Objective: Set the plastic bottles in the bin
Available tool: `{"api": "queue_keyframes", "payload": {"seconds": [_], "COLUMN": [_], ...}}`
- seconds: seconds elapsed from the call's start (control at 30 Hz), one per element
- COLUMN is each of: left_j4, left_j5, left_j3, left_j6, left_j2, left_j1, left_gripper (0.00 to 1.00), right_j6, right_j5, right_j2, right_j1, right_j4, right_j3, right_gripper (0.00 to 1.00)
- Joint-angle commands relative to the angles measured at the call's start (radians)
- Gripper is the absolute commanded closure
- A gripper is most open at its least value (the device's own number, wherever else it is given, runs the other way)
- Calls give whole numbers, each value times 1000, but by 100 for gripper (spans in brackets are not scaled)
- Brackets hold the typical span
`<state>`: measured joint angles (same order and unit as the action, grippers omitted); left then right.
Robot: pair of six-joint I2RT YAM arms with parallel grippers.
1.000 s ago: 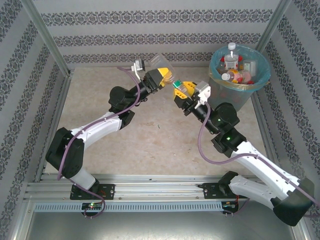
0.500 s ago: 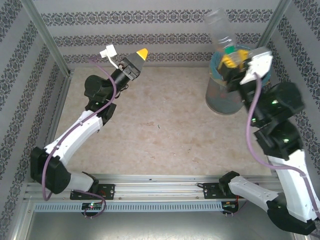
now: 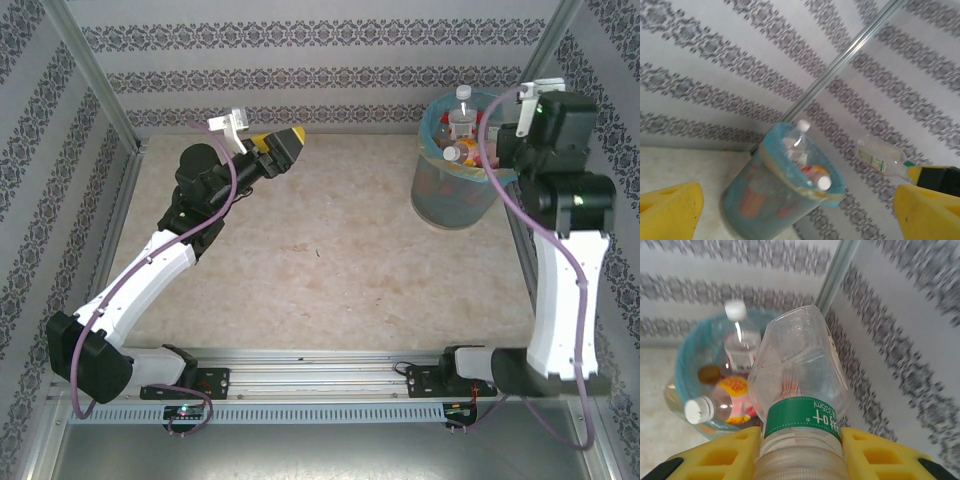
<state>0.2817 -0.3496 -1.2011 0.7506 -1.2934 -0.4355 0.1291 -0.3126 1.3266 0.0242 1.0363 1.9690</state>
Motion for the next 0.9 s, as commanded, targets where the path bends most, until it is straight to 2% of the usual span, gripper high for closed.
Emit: {"api": "queue_keyframes", "payload": {"seconds": [0.0, 0.2, 0.33, 0.5, 0.67, 0.87], "left_j4": [-127, -96, -102, -115, -154, -135], "left_j5": [16, 21, 18, 40, 55, 53], "left_j3": [-27, 17, 34, 71, 69, 82], "left_j6": [-93, -46, -29, -39, -56, -33], "left_j2": [2, -1, 1, 28, 27, 20], "left_j1": [9, 8, 8, 8, 8, 8], "left_gripper": [3, 3, 4, 4, 4, 4], "right_j6": [-49, -64, -108, -145, -175, -240], "right_j5": [70, 142, 210, 257, 310, 436], "right_j2": [28, 114, 157, 184, 190, 208], "right_j1": [53, 147, 175, 175, 174, 175], "right_j4": [36, -90, -115, -114, -142, -139], "right_j3": [-32, -169, -229, -279, -327, -321], "right_gripper": [100, 100, 100, 85, 81, 53]}}
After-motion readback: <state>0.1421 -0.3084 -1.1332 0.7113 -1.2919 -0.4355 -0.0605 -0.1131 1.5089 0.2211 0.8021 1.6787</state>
